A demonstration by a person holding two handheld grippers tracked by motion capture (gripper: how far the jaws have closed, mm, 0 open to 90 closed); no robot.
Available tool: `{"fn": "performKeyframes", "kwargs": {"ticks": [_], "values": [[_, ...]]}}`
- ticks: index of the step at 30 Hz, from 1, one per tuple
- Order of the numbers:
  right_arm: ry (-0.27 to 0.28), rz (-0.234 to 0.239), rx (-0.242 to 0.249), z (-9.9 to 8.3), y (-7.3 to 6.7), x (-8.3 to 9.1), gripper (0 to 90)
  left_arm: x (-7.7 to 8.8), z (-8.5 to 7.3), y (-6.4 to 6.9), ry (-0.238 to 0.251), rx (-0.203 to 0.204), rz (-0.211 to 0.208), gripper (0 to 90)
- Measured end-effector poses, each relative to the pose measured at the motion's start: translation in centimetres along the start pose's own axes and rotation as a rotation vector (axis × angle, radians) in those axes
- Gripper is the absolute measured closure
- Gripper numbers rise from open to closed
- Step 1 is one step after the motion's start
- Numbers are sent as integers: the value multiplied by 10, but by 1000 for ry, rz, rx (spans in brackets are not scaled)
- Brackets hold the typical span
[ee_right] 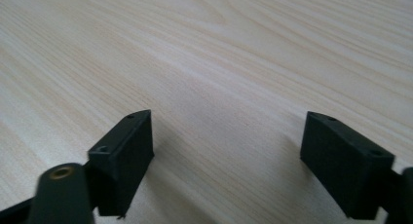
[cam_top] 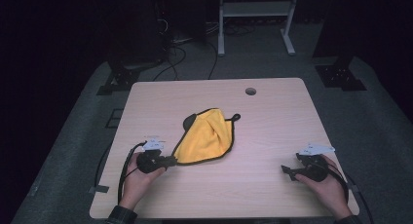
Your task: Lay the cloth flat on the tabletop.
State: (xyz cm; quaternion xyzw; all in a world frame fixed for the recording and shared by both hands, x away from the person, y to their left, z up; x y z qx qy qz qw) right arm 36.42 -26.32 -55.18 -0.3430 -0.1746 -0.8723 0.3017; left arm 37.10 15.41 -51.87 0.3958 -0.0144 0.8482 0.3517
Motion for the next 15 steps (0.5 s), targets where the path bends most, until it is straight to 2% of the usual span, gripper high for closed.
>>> {"fn": "performKeyframes", "kwargs": {"ticks": [4,6,9,10,11,12,14,15], "values": [[39,15,3,11,-3,4,274,-1,8,-3,24,-9,28,639],[60,39,-1,19,-8,5,290,-4,13,-5,32,-13,43,585],[76,53,3,28,-11,3,313,-7,18,-5,37,-16,48,540],[101,72,1,41,-15,0,327,-12,26,-4,48,-24,58,532],[107,84,12,49,-18,-4,327,-12,26,-4,48,-24,58,523],[107,84,12,49,-18,-4,327,-14,30,-4,54,-27,58,523],[125,111,30,68,-25,-14,337,-19,40,-7,66,-31,68,497],[125,111,30,68,-25,-14,337,-19,40,-7,66,-31,68,495]]}}
Point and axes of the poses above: each handheld gripper's, and its own axes: x roughly backward along the jaws, z roughly out of its top, y roughly to its right, the point moved 10 cm from there along -x, roughly forward along the jaws, and after that the axes turned 9 degrees about x, right-handed, at the moved point
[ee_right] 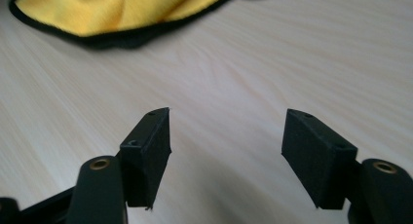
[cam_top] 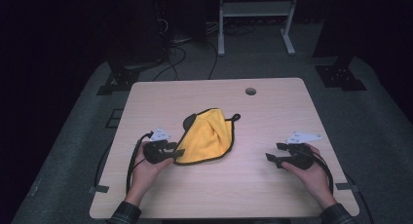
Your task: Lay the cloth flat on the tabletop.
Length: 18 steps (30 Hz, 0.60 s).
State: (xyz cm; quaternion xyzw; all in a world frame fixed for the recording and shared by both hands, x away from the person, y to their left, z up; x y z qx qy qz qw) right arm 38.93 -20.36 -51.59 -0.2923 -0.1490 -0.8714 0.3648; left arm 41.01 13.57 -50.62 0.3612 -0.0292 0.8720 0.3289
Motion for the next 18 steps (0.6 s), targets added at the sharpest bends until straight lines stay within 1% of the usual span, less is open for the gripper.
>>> {"fn": "performKeyframes", "kwargs": {"ticks": [1,2,3,4,5,6,7,8,10,11,12,13,15,17,18], "values": [[-2,9,12,8,-3,-6,337,-2,4,-1,8,-1,1,495],[2,23,37,20,-7,-15,344,-5,10,-3,14,-1,0,496],[8,27,45,25,-7,-18,351,-8,15,-4,23,3,-1,501],[8,27,45,25,-7,-18,351,-8,15,-4,23,3,-1,503],[10,37,49,32,-9,-22,356,-10,19,-5,25,0,4,503],[18,47,53,41,-9,-27,363,-13,23,-7,24,-2,7,508],[32,59,58,54,-10,-37,372,-20,29,-9,27,2,7,512],[37,68,53,61,-11,-42,373,-23,31,-10,20,-4,11,512],[50,81,56,74,-11,-55,373,-29,35,-12,22,-6,20,514],[55,86,57,79,-12,-59,372,-33,37,-13,19,-2,21,515],[55,99,56,86,-13,-68,364,-33,37,-13,19,-2,21,514],[53,103,56,90,-14,-73,363,-39,40,-14,13,-2,24,518],[59,121,66,102,-17,-88,359,-46,41,-15,8,-4,19,529],[60,136,66,109,-21,-100,361,-51,42,-15,5,-4,17,549],[60,136,66,109,-21,-100,361,-51,42,-15,5,-4,17,567]]}}
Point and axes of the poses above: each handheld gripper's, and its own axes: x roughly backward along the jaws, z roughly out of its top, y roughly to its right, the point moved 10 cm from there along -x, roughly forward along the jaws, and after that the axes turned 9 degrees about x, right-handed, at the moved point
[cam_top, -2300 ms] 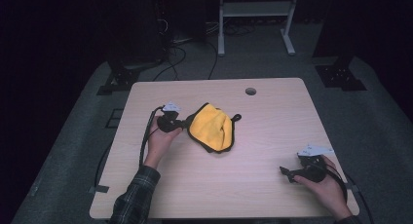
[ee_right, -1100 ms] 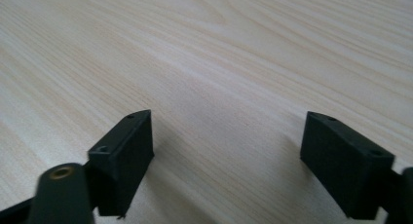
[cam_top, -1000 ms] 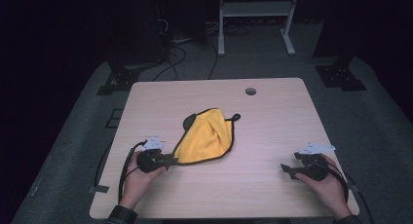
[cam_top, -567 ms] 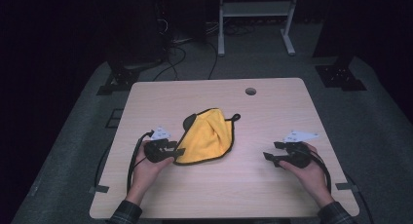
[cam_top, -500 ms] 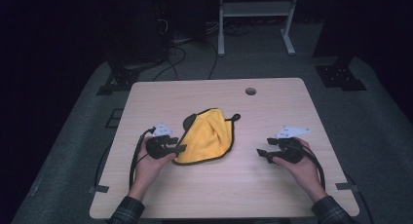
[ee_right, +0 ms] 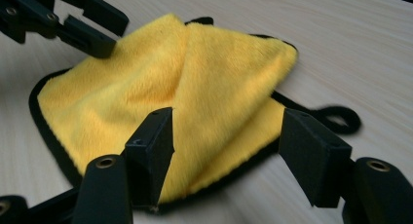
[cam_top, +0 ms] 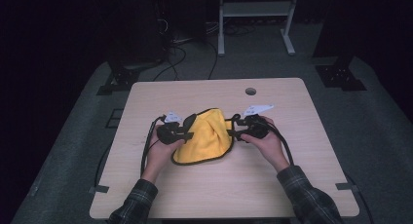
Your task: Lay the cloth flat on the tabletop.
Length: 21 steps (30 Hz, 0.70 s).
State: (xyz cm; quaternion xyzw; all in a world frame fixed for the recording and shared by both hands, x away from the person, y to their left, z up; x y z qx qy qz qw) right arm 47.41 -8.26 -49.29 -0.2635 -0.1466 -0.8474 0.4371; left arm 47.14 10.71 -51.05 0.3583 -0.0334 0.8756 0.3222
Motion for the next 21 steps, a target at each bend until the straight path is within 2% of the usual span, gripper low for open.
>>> {"fn": "performKeyframes", "kwargs": {"ticks": [1,3,4,6,7,8,9,11,12,15,16,17,20,21], "values": [[-12,17,7,4,-3,-15,365,-3,0,0,0,-7,-6,595],[-25,33,13,5,-6,-26,398,-6,-1,1,-10,-9,-12,661],[-25,33,13,5,-6,-26,398,-6,-1,1,-10,-9,-12,710],[-53,69,18,3,-13,-42,547,-6,-3,5,-25,-16,-32,788],[-65,68,18,1,-13,-44,600,-5,-3,7,-21,-18,-45,827],[-65,68,18,1,-13,-44,600,-5,-3,7,-21,-18,-45,851],[-79,56,19,-2,-14,-45,744,-2,-2,8,-21,-20,-41,858],[-83,55,11,-4,-14,-40,830,2,0,10,-10,-20,-44,863],[-76,46,11,-5,-12,-35,843,5,1,10,-4,-22,-45,863],[-61,38,-3,-8,-9,-17,853,10,3,11,8,-25,-48,865],[-61,38,-3,-8,-9,-17,853,10,3,11,8,-25,-48,866],[-59,38,-11,-12,-8,-4,856,13,5,14,12,-26,-53,866],[-72,36,-16,-21,-10,12,858,14,6,19,11,-31,-65,867],[-77,36,-14,-25,-13,20,859,15,6,24,9,-39,-79,867]]}}
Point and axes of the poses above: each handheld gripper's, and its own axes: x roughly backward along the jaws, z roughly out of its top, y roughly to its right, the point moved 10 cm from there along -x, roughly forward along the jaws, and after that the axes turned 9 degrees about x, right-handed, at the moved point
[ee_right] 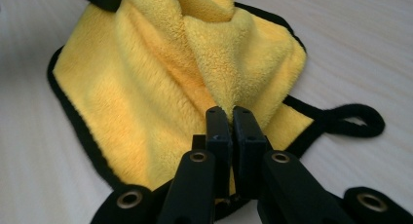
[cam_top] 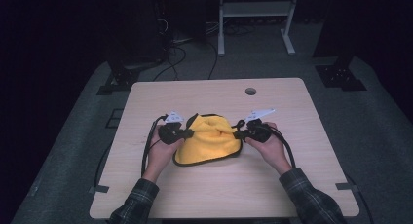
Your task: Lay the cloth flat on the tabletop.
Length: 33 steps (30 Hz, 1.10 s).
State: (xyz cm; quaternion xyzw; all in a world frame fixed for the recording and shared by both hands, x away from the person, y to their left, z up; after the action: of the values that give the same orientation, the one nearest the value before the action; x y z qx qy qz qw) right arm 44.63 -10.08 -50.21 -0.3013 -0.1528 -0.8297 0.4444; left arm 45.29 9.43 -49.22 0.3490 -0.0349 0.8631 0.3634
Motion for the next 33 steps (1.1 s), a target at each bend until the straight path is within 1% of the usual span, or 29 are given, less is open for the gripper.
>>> {"fn": "performKeyframes", "kwargs": {"ticks": [1,2,3,4,5,6,7,8,10,11,12,14,15,16,17,18,19,20,21,22,23,24,26,28,29,31,32,33], "values": [[0,0,0,0,0,0,859,0,0,0,0,0,0,867],[-9,5,0,-7,-6,11,860,-1,1,8,-1,-7,-25,868],[-9,5,0,-7,-6,11,860,-1,1,8,-1,-7,-25,868],[-17,7,-4,-14,-14,21,860,-2,1,11,-6,-12,-31,868],[-17,7,-4,-14,-14,21,860,-2,1,14,-11,-19,-34,868],[-24,15,6,-21,-24,28,860,-3,-1,19,-19,-28,-42,868],[-24,15,6,-21,-24,28,860,-3,-1,19,-19,-28,-42,868],[-19,35,21,-27,-36,34,843,-3,-4,24,-28,-41,-50,868],[-19,37,35,-31,-41,37,769,-2,-10,28,-43,-56,-49,868],[-19,37,35,-31,-41,37,769,-2,-10,28,-43,-56,-49,867],[-4,37,28,-34,-40,41,686,0,-14,29,-50,-62,-48,867],[14,15,2,-32,-31,43,627,1,-17,29,-54,-56,-52,866],[16,-10,-10,-31,-22,43,609,2,-18,28,-57,-56,-51,866],[15,-28,-14,-30,-16,42,593,2,-19,28,-57,-53,-52,866],[15,-28,-14,-30,-16,42,593,2,-19,28,-57,-53,-52,866],[13,-54,-18,-29,-7,40,583,2,-20,28,-56,-51,-54,866],[-4,-88,-27,-26,10,30,564,2,-20,28,-57,-49,-54,865],[-11,-107,-31,-24,19,24,561,1,-20,28,-59,-50,-55,865],[-11,-107,-31,-24,19,24,561,1,-20,28,-59,-50,-55,865],[-5,-108,-58,-18,32,12,559,0,-20,28,-57,-48,-57,866],[-5,-108,-58,-18,32,12,559,0,-20,28,-57,-48,-57,865],[-10,-101,-82,-14,42,-1,550,0,-20,27,-58,-48,-59,866],[-30,-95,-101,-13,47,-14,547,0,-20,27,-55,-47,-63,865],[-48,-93,-109,-13,50,-24,560,0,-20,27,-55,-45,-64,865],[-53,-102,-109,-13,52,-28,576,1,-20,27,-54,-45,-64,866],[-53,-87,-117,-13,52,-33,600,1,-20,27,-54,-47,-65,865],[-62,-81,-117,-14,52,-35,617,1,-20,27,-54,-48,-65,866],[-62,-81,-117,-14,52,-35,617,1,-20,27,-54,-48,-65,866]]}}
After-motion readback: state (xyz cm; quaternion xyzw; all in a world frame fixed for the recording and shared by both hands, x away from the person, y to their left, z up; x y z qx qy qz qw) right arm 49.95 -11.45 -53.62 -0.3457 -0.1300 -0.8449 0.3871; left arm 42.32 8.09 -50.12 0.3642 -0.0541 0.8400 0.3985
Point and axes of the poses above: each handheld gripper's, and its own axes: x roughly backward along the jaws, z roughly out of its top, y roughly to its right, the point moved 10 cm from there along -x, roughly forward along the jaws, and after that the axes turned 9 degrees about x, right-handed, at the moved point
